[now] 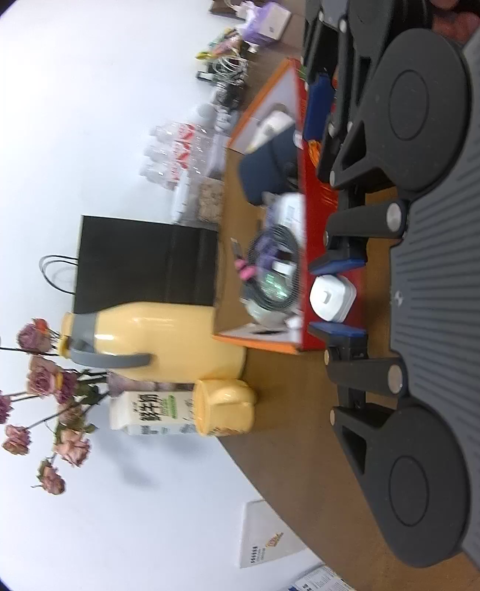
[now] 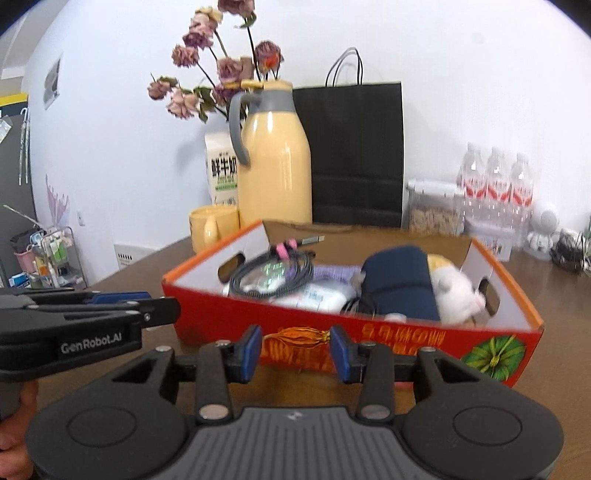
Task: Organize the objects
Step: 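Carry the white plug and orange clip into the box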
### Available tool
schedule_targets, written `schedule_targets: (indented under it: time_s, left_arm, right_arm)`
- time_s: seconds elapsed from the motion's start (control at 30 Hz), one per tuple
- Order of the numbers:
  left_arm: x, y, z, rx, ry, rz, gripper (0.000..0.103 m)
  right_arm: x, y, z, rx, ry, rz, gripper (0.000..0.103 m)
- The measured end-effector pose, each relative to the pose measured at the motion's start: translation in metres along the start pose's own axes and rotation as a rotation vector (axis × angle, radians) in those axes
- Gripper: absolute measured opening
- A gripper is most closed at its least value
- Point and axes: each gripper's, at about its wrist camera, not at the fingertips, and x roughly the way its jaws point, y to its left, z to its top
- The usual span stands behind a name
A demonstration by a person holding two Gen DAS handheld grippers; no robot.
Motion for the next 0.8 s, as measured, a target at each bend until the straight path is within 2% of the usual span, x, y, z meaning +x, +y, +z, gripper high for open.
schedule_targets:
  time_s: [0.2,0.3,0.53,0.8]
  left_arm:
    - [0.005,-0.014,0.041,0.003,-0.078,0.0,0.028]
    - [0.016,-0.02,0.057,-0.001,-0.093,0.003,0.028]
    - [0.063,-0.031,0.077,-0.024,-0.065,0.012,0.029]
    - [0.101,-0.031,0.075,-0.035,-0.014,0.006,0.029]
  right_arm:
    - [0.005,-0.012,0.028,-0.02,-0.059,-0.015,0.039]
    - [0.014,-0.019,0.042,-0.027,-0.078,-0.025,0.039]
    - [0.046,-0.032,0.067,-0.043,-0.084,-0.037,0.039]
    - [0.073,-0.057,0.065,0.002,-0.054,-0.039,0.039]
